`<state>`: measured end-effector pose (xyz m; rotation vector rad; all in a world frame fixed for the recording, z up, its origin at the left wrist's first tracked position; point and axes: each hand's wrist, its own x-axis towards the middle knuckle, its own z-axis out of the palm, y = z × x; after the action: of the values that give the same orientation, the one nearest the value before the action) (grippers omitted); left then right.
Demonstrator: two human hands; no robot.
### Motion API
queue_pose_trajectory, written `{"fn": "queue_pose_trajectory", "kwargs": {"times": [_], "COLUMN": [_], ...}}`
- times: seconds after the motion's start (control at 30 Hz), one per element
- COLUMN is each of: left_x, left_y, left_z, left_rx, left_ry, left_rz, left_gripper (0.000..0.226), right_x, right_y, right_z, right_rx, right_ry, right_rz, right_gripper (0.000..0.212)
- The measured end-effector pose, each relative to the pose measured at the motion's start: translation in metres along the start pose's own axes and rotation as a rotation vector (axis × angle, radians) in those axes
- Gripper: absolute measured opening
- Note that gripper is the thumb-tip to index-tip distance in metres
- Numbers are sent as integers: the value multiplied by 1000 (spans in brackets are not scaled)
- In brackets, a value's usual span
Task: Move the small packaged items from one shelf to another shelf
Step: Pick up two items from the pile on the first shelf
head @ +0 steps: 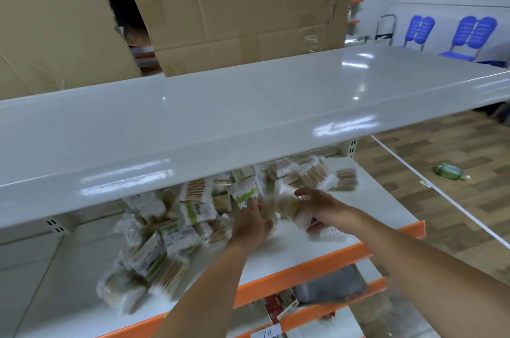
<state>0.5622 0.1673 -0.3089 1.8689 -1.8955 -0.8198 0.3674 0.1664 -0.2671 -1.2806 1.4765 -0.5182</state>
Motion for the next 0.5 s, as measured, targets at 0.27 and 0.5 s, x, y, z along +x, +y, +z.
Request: {"fn": "queue_pose_trajectory", "kwargs": {"times": [0.27,0.5], "left_x": [9,11], "left_y": [-18,-24], "left_z": [-2,9], "left_rx": [-153,-199], "left_ry": [-331,-210], "left_rz": [-193,-222], "left_gripper": [97,85], "right_x": [4,-2], "right_y": [9,16], "right_z": [5,5], "right_rx": [190,-39], "right_ry": [77,-1], "right_rz": [164,102], "right_gripper": [27,45]}}
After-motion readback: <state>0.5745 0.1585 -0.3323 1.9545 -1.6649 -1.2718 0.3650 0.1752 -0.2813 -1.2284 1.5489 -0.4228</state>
